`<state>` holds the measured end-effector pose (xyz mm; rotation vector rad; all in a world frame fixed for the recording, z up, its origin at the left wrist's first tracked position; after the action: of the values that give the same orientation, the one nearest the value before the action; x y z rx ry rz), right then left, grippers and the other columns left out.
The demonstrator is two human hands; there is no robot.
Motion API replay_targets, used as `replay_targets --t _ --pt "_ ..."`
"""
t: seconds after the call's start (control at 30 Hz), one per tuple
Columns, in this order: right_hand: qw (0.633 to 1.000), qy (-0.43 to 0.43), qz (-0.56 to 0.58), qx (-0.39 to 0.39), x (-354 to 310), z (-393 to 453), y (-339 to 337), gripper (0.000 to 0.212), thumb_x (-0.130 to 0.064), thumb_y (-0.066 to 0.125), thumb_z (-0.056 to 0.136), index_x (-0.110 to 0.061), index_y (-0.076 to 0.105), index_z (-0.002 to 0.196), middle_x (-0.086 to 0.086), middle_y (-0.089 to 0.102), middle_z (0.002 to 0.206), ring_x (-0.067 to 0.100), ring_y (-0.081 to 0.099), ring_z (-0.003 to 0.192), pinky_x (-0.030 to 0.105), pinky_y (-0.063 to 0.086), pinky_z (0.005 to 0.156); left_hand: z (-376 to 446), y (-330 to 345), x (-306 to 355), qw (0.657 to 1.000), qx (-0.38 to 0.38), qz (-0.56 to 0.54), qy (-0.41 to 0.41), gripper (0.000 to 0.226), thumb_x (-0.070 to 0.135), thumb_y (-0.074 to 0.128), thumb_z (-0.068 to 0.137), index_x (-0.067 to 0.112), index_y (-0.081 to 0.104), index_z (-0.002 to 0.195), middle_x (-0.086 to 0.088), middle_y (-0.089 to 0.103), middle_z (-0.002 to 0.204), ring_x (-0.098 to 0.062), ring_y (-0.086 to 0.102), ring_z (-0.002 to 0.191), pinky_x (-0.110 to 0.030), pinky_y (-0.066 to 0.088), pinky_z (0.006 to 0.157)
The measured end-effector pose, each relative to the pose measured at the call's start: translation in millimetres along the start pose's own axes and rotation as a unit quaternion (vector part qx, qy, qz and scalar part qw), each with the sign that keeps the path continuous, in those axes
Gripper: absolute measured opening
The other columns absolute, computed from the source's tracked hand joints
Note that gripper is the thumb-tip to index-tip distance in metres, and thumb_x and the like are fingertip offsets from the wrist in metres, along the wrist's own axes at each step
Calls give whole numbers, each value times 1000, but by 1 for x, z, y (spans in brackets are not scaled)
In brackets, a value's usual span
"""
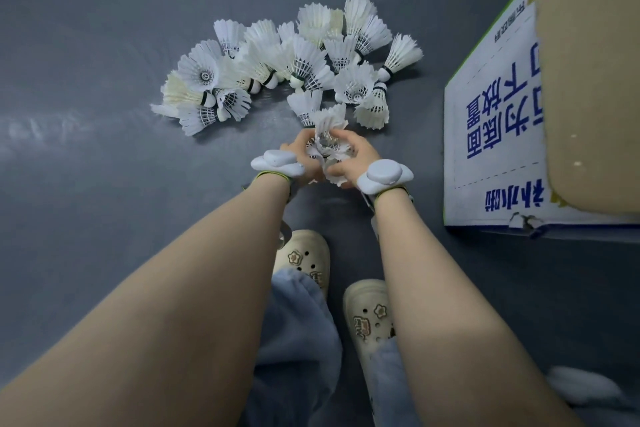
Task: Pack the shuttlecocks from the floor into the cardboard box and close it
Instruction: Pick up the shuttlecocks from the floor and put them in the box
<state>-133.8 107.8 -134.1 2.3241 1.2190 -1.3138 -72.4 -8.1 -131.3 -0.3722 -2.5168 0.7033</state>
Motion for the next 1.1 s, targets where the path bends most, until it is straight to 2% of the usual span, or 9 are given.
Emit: replay_targets --t 0.17,0.3,0.4,0.47,0.57,0.63,0.87,0.97,1.1 --pt "999 -30 -8 -11 -29 -22 -2 73 10 59 76 -19 42 141 7 38 146 30 45 129 46 45 99 -33 -19 5 998 31 -36 28 78 26 60 52 53 30 119 -12 55 120 -35 62 96 -48 57 81" --pt "995 -89 -40 -31 -76 -46 -5 72 10 60 78 -16 40 142 8 38 146 24 46 122 42 45 98 -60 -48 12 988 102 -97 58 86 6 71 69 33 32 140 -15 52 133 -38 57 112 -50 51 92" --pt "989 -136 -55 -19 -123 -79 -10 71 8 59 78 -18 41 141 8 38 145 29 49 123 41 49 90 -100 -80 26 979 145 -116 89 85 2 70 70 27 32 141 -20 53 130 -36 60 105 -51 52 90" --pt "984 -167 -60 -5 -151 -103 -16 68 5 59 78 -19 43 139 6 39 145 29 50 122 40 51 86 -133 -101 38 972 157 -123 121 83 8 68 63 35 35 135 -21 57 122 -31 61 92 -49 55 84" --pt "973 -216 -75 29 -189 -143 -31 67 1 62 78 -21 44 138 6 40 143 26 49 123 44 47 100 -186 -130 58 961 180 -110 181 72 28 55 47 51 40 114 -19 61 106 -35 64 82 -47 57 77" --pt "964 -244 -91 57 -211 -164 -43 67 -1 63 77 -21 45 138 7 41 141 26 50 122 45 46 101 -212 -142 74 949 199 -108 220 68 29 54 50 49 42 114 -14 63 95 -34 65 78 -47 57 76" --pt "923 -313 -160 155 -255 -269 -116 65 -4 62 77 -26 46 136 0 42 140 23 53 118 40 51 92 -300 -128 148 878 299 -109 357 57 12 54 81 35 40 130 -3 36 99 -6 44 63 -9 31 53" --pt "917 -316 -143 199 -245 -301 -153 63 -6 60 79 -27 46 136 -1 43 140 22 53 118 35 50 88 -326 -109 183 853 280 -109 428 57 9 54 82 33 41 132 -3 34 101 -6 43 69 -12 36 66" --pt "907 -282 -173 259 -221 -323 -192 61 -19 64 81 -31 44 137 -1 45 141 24 48 125 40 44 102 -338 -78 220 853 230 -56 466 59 8 54 82 29 38 135 -1 33 109 -16 44 84 -11 35 73"
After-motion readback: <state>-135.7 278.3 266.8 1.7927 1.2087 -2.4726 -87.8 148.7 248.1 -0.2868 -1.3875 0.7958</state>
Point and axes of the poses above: each hand's wrist, its own z-axis towards the middle knuckle, its own y-axis out of the palm, x = y × z, the point moved 2 cm from there along z, towards the middle knuckle
